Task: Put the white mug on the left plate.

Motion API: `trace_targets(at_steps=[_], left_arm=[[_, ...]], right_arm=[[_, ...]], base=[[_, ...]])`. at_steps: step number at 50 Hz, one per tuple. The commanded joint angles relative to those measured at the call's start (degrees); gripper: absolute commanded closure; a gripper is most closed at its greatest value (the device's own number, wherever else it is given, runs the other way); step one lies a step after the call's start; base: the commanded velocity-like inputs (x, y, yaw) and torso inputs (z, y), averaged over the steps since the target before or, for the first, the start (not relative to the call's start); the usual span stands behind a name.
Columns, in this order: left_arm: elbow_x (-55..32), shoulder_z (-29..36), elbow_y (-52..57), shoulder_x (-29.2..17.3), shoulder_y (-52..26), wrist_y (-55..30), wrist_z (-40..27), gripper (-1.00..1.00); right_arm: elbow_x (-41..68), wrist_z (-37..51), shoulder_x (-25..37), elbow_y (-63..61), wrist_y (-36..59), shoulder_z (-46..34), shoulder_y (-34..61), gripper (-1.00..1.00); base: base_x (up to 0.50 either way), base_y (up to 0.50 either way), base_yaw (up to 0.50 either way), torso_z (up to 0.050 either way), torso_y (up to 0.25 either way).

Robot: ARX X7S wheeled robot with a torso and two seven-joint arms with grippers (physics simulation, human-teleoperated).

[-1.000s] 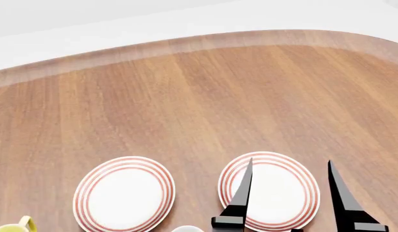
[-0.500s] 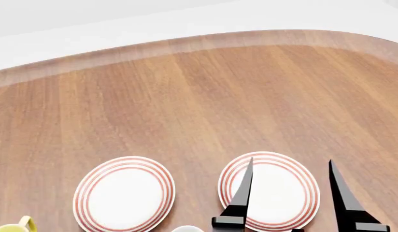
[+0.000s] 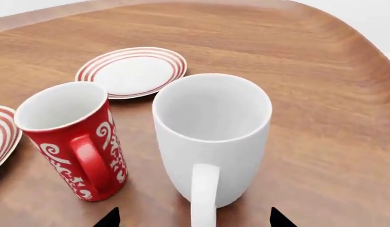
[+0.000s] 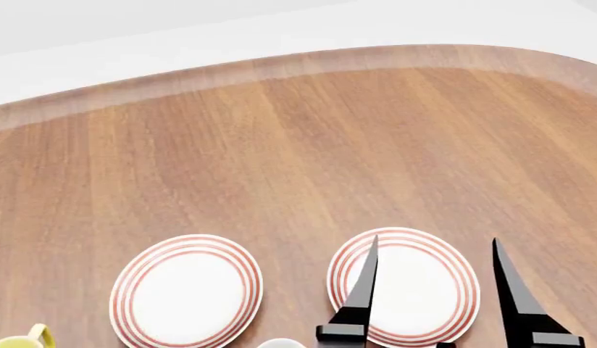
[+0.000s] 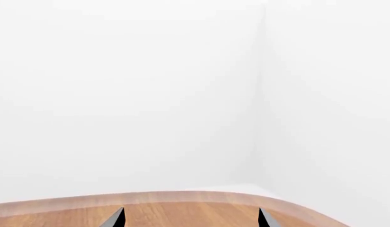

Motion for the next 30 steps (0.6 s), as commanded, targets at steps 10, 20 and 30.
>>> trace_targets(at_steps=[10, 20, 30], left_arm=[[0.89, 1.17, -3.87, 1.83, -2.59, -1.83, -0.83, -1.0], [0.94, 2.31, -5.64, 2.62, -2.81, -0.92, -0.57, -1.0], [0.84, 2.67, -5.87, 3.06, -3.91, -1.97, -0.48, -1.0]], right_arm=[[-0.5, 0.38, 0.64, -0.23, -0.33, -0.65, 0.14, -1.0], [-0.52, 0.51, 0.8, -0.22, -0.32, -0.99, 0.26, -1.0], [-0.77, 0.77, 1.17, -0.55, -0.46, -1.06, 0.32, -1.0]], base=[[0.0, 0.0, 0.0, 0.0, 0.0], [0.0, 0.0, 0.0, 0.0, 0.0], [0.0, 0.0, 0.0, 0.0, 0.0]])
